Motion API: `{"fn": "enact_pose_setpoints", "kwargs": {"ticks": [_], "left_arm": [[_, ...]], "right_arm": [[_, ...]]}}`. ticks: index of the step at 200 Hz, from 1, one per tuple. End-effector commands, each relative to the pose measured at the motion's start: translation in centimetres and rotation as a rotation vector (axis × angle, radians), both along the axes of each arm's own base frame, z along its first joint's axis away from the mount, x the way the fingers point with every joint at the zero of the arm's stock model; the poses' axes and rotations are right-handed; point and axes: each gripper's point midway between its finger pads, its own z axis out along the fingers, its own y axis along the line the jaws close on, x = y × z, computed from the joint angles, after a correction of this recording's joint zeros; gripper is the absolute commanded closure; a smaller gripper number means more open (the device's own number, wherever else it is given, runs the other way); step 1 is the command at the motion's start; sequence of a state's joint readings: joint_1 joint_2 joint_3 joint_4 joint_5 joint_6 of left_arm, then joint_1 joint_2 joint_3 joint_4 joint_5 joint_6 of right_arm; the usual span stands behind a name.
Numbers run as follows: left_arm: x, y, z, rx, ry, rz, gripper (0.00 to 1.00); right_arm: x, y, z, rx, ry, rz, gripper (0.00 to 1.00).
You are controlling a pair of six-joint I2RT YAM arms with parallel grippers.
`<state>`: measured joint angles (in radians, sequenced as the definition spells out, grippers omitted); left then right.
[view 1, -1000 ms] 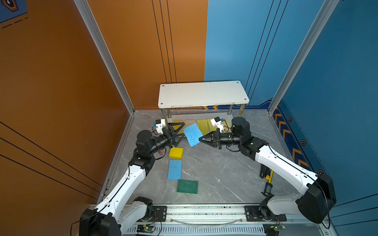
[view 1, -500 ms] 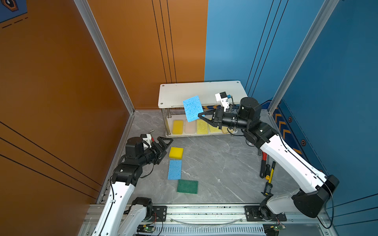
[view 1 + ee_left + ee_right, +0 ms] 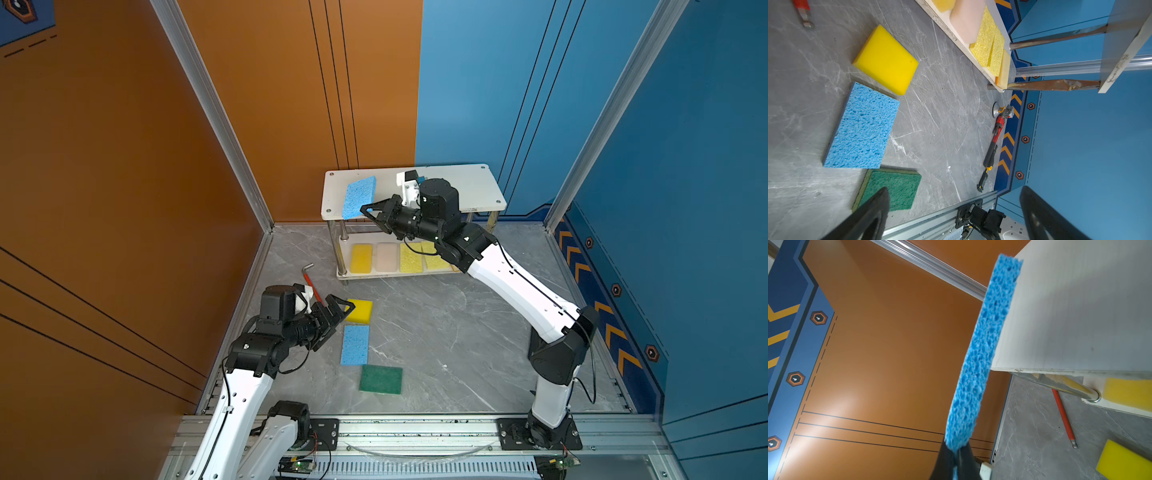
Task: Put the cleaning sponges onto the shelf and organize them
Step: 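Raise the blue sponge to the top shelf with the right gripper while the left withdraws, then lower the blue sponge flat onto the top shelf surface with the right gripper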
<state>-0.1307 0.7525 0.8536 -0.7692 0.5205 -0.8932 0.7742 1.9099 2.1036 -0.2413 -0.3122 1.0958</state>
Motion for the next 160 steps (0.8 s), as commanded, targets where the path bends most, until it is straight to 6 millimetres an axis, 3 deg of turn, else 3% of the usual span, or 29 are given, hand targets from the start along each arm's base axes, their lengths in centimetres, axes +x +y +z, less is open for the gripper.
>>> {"fn": "enact_pose_setpoints", "kwargs": {"ticks": [1, 38, 45, 48, 54, 115, 160], "left_arm": [[-0.9, 0.0, 1.2, 0.068, -0.047, -0.05, 0.02], [-0.8, 0.6, 2.1, 0.087, -0.078, -0.03, 0.02], [-0.8, 0.6, 2.3, 0.086, -0.084, -0.031, 0.02], [-0.8, 0.6, 2.4, 0.088, -0.087, -0.032, 0.02], [-0.9, 0.6, 2.4, 0.097, -0.091, -0.037, 0.02], [-1.5, 0.7, 2.3, 0.136, -0.09, -0.062, 0.02], [-1.6, 0.8, 2.1, 0.161, -0.093, -0.075, 0.02]], "right_arm": [[1.1, 0.6, 0.0, -0.013, 0.006, -0.063, 0.97], [2.3, 2.3, -0.8, 0.003, 0.04, -0.041, 0.97], [2.3, 2.2, -0.2, 0.018, 0.037, -0.035, 0.97], [2.8, 2.7, -1.4, 0.005, 0.051, -0.033, 0.97], [3.1, 3.0, -1.8, 0.006, 0.061, -0.027, 0.97], [5.7, 3.2, -3.6, 0.044, 0.142, -0.028, 0.98], [6.5, 3.8, -4.8, 0.063, 0.192, -0.009, 0.99]]}}
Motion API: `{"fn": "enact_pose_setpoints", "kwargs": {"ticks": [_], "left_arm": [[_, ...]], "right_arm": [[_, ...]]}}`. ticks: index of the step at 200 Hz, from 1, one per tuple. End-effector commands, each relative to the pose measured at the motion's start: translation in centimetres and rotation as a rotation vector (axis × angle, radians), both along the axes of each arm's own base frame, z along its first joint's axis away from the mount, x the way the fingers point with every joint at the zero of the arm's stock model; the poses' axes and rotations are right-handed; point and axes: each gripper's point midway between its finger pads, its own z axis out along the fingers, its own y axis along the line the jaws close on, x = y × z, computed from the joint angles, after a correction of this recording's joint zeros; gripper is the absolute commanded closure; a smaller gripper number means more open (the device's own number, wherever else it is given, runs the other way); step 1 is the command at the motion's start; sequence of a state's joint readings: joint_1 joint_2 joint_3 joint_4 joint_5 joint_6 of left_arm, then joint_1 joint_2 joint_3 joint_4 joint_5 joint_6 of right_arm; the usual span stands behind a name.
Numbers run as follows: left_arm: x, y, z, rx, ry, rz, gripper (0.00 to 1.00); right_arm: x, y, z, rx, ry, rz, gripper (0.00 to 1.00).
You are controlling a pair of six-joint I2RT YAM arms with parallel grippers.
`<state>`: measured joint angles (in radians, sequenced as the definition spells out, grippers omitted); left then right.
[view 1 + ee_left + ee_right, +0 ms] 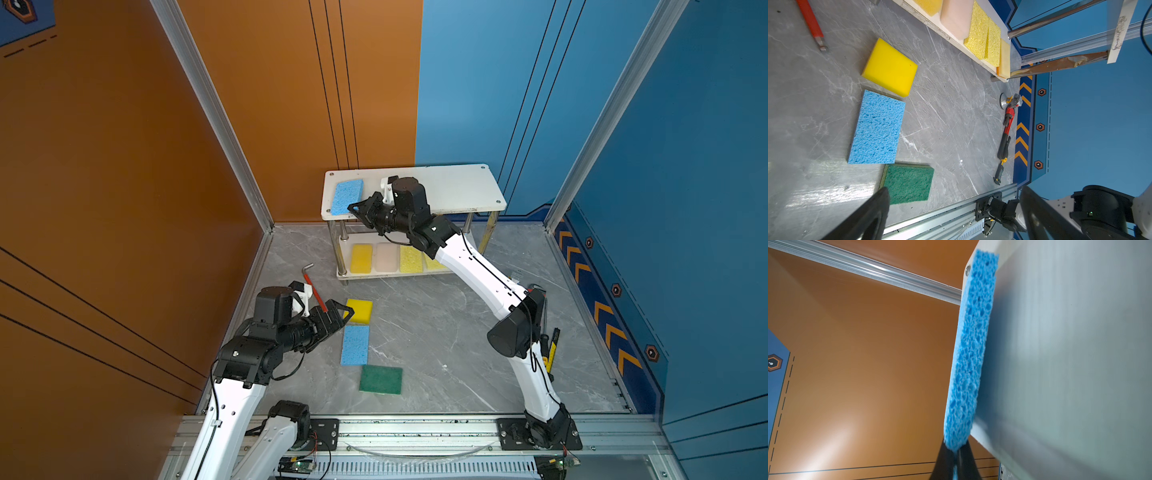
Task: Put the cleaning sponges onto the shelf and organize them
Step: 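Lower the blue sponge flat onto the top shelf surface with the right gripper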
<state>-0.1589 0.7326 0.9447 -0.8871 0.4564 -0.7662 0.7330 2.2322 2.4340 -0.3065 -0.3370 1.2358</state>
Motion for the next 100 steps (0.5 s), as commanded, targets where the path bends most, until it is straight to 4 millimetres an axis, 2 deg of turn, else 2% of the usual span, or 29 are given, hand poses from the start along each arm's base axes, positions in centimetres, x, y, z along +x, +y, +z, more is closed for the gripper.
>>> {"fn": "enact_pose_setpoints", "kwargs": {"ticks": [1, 100], "left_arm": [[-0.3, 0.3, 0.4, 0.045, -0.022, -0.015, 0.02], [-0.5, 0.4, 1.0, 0.114, -0.054, -0.046, 0.02]], "right_arm": [[-0.2, 0.3, 0.4, 0.032, 0.027, 0.026, 0.99], [0.4, 0.7, -0.6, 0.035, 0.055, 0.029, 0.98]]}}
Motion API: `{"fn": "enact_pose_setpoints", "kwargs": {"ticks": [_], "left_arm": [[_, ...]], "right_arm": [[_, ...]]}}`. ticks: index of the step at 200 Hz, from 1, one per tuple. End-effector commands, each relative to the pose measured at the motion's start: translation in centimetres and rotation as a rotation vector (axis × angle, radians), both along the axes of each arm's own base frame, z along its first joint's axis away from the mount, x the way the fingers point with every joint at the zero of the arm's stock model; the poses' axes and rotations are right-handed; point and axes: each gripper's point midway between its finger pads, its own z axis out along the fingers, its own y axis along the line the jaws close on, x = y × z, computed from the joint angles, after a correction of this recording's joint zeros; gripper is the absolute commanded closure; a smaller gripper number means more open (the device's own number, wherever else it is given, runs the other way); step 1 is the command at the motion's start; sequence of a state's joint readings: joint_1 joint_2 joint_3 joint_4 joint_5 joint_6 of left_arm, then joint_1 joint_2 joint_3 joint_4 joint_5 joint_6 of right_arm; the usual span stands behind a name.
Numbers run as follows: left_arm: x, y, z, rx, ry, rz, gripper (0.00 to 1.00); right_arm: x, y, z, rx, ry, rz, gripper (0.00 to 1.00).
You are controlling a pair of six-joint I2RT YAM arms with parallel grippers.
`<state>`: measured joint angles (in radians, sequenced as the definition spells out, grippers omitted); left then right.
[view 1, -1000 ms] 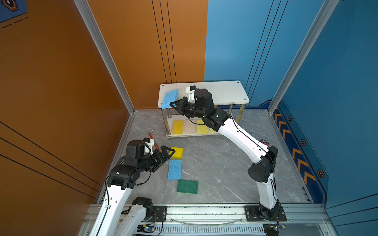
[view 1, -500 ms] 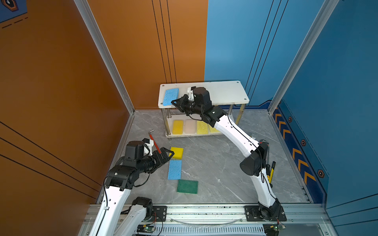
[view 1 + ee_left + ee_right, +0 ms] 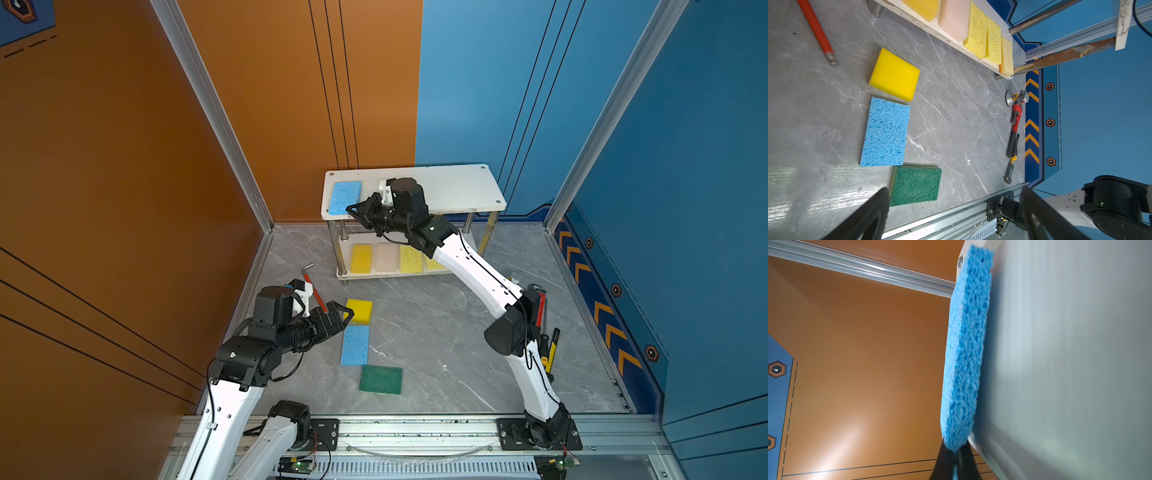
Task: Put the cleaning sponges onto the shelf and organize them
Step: 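Lower the blue sponge flat onto the top shelf surface with the right gripper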
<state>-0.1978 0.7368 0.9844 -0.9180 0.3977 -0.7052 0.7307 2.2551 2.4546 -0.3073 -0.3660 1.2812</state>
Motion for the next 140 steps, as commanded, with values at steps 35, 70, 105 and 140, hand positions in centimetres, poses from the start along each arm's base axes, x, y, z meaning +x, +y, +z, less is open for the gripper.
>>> {"fn": "enact_pose_setpoints", "kwargs": {"ticks": [35, 70, 105, 140], "left_arm": [[-0.3, 0.3, 0.2, 0.041, -0.006, -0.012, 0.02], [-0.2, 0.3, 0.3, 0.044, -0.008, -0.009, 0.02], [-0.1, 0.3, 0.4, 0.046, -0.012, -0.01, 0.02], [-0.2, 0.3, 0.5, 0.049, -0.011, -0.01, 0.02]], "right_arm": [[0.5, 0.0, 0.4, 0.02, 0.001, 0.008, 0.62], [0.3, -0.7, 0.6, 0.003, 0.006, 0.002, 0.48], [-0.3, -1.8, 0.3, -0.043, 0.058, -0.022, 0.48], [-0.9, -3.9, -0.1, -0.107, 0.115, -0.082, 0.46]]}}
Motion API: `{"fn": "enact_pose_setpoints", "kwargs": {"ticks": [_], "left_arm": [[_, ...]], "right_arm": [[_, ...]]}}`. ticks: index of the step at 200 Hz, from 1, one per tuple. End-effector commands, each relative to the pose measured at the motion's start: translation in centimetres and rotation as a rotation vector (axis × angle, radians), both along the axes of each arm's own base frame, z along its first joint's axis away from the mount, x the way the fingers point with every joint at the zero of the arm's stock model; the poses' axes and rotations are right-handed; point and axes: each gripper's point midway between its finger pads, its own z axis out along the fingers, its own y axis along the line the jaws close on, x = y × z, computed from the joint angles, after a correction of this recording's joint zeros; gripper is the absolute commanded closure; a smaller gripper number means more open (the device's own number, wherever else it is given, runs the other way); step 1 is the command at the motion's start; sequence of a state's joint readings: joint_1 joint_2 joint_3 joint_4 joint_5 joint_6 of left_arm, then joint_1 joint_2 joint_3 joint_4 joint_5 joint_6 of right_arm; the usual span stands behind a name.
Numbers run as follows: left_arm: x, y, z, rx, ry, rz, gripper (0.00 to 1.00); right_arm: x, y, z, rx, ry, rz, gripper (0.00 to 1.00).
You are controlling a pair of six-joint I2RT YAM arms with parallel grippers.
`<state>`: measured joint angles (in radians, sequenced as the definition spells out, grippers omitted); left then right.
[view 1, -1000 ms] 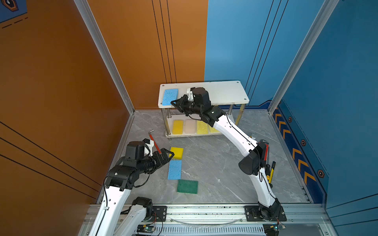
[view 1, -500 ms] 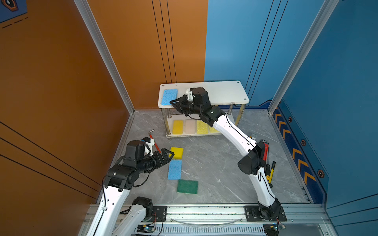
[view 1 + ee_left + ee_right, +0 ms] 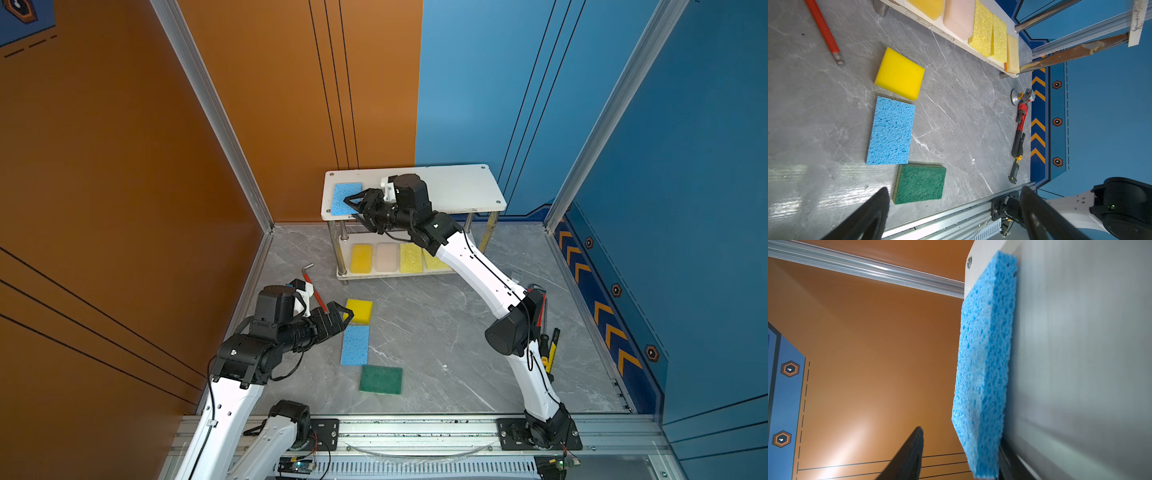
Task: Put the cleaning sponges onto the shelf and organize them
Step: 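Lower the blue sponge flat onto the top shelf surface with the right gripper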
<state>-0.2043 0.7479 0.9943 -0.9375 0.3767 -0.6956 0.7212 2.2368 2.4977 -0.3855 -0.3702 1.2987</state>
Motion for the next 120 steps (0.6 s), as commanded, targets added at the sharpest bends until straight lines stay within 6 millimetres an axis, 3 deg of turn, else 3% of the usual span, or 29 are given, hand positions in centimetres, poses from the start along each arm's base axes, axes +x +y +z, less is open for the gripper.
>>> {"fn": "enact_pose_setpoints", "kwargs": {"ticks": [1, 88, 120], "left_arm": [[-0.1, 0.1, 0.7, 0.025, -0.024, -0.014, 0.02], [-0.6, 0.1, 0.5, 0.027, -0.015, -0.02, 0.02], [-0.5, 0.1, 0.5, 0.043, -0.018, -0.027, 0.02]], "right_arm": [[-0.4, -2.7, -1.4, -0.106, 0.088, -0.073, 0.46], [-0.8, -3.1, -2.3, -0.12, 0.162, -0.107, 0.43], [-1.1, -2.6, -1.1, -0.111, 0.107, -0.07, 0.41]]}}
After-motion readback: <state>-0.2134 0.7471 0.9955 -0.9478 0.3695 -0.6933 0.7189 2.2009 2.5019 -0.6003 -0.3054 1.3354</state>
